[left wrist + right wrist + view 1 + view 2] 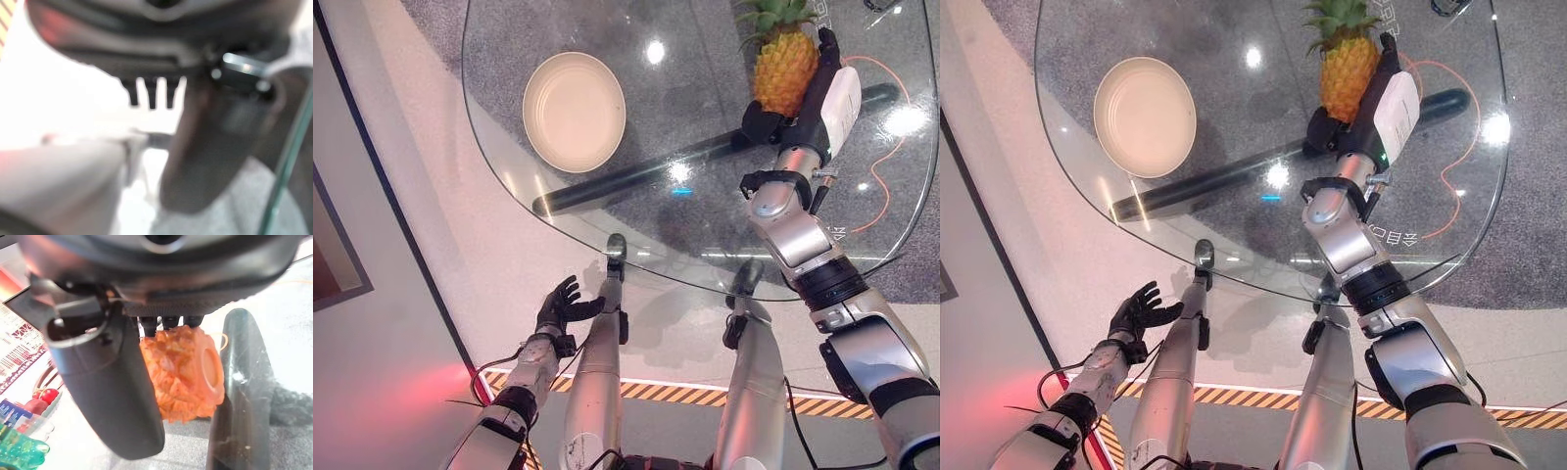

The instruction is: Pick up the fruit to the plate

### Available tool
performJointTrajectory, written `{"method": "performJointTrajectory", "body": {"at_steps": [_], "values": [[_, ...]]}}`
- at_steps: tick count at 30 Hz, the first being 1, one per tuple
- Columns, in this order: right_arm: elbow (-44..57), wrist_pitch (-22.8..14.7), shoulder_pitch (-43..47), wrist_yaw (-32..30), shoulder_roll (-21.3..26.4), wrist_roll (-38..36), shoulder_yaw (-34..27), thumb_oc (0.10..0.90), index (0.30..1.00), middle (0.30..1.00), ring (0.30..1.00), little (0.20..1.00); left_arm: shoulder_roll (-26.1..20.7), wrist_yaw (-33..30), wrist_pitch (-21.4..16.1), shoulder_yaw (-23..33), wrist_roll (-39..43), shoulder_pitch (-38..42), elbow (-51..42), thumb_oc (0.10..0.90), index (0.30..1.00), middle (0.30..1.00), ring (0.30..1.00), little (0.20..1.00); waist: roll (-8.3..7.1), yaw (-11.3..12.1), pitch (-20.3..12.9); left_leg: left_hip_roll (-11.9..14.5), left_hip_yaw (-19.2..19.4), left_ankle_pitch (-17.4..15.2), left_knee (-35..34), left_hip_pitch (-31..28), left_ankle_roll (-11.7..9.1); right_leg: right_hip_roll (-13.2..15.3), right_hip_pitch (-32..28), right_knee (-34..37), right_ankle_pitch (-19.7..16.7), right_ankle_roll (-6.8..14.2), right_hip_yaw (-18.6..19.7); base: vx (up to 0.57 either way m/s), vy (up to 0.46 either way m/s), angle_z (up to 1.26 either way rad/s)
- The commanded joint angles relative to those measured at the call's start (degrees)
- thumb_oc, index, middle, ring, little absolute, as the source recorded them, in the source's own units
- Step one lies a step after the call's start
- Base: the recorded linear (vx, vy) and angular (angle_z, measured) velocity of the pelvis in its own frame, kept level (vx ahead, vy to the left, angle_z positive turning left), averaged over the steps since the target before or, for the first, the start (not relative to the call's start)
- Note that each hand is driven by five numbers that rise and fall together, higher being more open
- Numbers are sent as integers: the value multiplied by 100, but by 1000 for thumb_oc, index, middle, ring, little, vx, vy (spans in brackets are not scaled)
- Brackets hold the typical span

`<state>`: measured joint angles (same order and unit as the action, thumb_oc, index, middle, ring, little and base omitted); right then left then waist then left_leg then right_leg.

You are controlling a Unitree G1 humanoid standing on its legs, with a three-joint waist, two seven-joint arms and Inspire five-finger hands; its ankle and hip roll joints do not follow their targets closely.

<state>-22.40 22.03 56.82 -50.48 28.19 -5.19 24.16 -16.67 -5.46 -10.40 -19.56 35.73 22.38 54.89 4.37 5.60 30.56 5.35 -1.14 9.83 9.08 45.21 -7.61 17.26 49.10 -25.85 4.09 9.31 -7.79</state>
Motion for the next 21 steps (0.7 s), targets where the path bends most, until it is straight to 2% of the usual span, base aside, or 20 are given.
{"method": "performJointTrajectory", "body": {"at_steps": [1, 6, 7, 8, 9, 11, 12, 13, 15, 16, 17, 21], "values": [[-156, -148, 345, -290, 168, -131, 10, 800, 900, 900, 900, 900, -81, -10, -96, -103, -28, -116, 189, 800, 900, 900, 900, 900, 153, 35, -77, -250, 148, -491, 415, -14, 262, -411, -250, 685, -626, -192, -220, 64, -23, 1], [-427, -180, 388, -310, 171, -311, 38, 800, 900, 900, 900, 900, -88, -38, -102, -140, -38, -100, 177, 800, 900, 900, 900, 900, 136, 55, -77, -244, 132, -496, 415, -12, 259, -410, -262, 697, -641, -188, -239, -16, -16, 3], [-495, -181, 466, -302, 190, -332, 36, 800, 900, 900, 900, 900, -104, -40, -84, -122, -26, -19, 160, 800, 900, 900, 900, 900, 136, 51, -77, -249, 147, -320, 400, 157, 287, -398, -127, 759, -818, -241, -289, -67, 4, 2], [-535, -173, 476, -292, 194, -365, 46, 800, 900, 900, 900, 900, -105, -36, -85, -126, -16, -13, 160, 800, 900, 900, 900, 900, 141, 50, -77, -248, 146, -320, 403, 158, 286, -400, -122, 753, -818, -241, -285, 0, 0, 0], [-560, -175, 417, -286, 180, -375, 57, 800, 900, 900, 900, 900, -93, -34, -84, -148, -12, -75, 167, 800, 900, 900, 900, 900, 144, 54, -77, -241, 131, -499, 428, -9, 255, -412, -256, 681, -637, -188, -230, 67, -12, 2], [-594, -146, 426, -229, 185, -404, 60, 800, 900, 900, 900, 900, -89, -57, -82, -151, 0, -80, 147, 800, 900, 900, 900, 900, 143, 56, -77, -241, 129, -505, 433, -16, 255, -411, -262, 677, -635, -185, -234, 32, -7, 3], [-633, -148, 430, -202, 185, -428, 72, 385, 545, 545, 545, 485, -94, -58, -87, -147, 33, -70, 149, 800, 900, 900, 900, 900, 141, 53, -77, -242, 130, -504, 434, -16, 252, -414, -263, 681, -635, -187, -232, -2, -3, 3], [-678, -158, 435, -183, 192, -448, 85, 100, 300, 300, 300, 200, -99, -55, -92, -134, 75, -56, 158, 800, 900, 900, 900, 900, 136, 52, -77, -240, 129, -503, 433, -15, 252, -415, -263, 685, -639, -187, -232, -3, -4, 4], [-718, -136, 447, -128, 219, -506, 106, 100, 300, 300, 300, 200, -115, -58, -135, -115, 175, -55, 163, 800, 900, 900, 900, 900, 131, 49, -77, -240, 120, -501, 444, -1, 251, -418, -251, 681, -644, -187, -229, -37, -1, 3], [-730, -119, 517, -124, 244, -525, 107, 100, 300, 300, 300, 200, -138, -54, -152, -70, 223, 9, 155, 800, 900, 900, 900, 900, 126, 48, -77, -249, 126, -320, 421, 168, 281, -409, -116, 752, -828, -242, -280, 0, 0, 0], [-778, -119, 446, -104, 238, -542, 133, 100, 300, 300, 300, 200, -128, -30, -187, -47, 458, -55, 171, 800, 900, 900, 900, 900, 123, 51, -77, -232, 97, -494, 441, 0, 245, -423, -250, 678, -644, -191, -218, 0, 0, 0], [-863, -144, 372, -31, 276, -539, 106, 100, 300, 300, 300, 200, -100, 48, -299, 279, 1285, -47, 117, 800, 900, 900, 900, 900, 108, 35, -77, -218, 85, -511, 463, -15, 236, -430, -253, 638, -604, -200, -192, 17, -3, 0]]}}
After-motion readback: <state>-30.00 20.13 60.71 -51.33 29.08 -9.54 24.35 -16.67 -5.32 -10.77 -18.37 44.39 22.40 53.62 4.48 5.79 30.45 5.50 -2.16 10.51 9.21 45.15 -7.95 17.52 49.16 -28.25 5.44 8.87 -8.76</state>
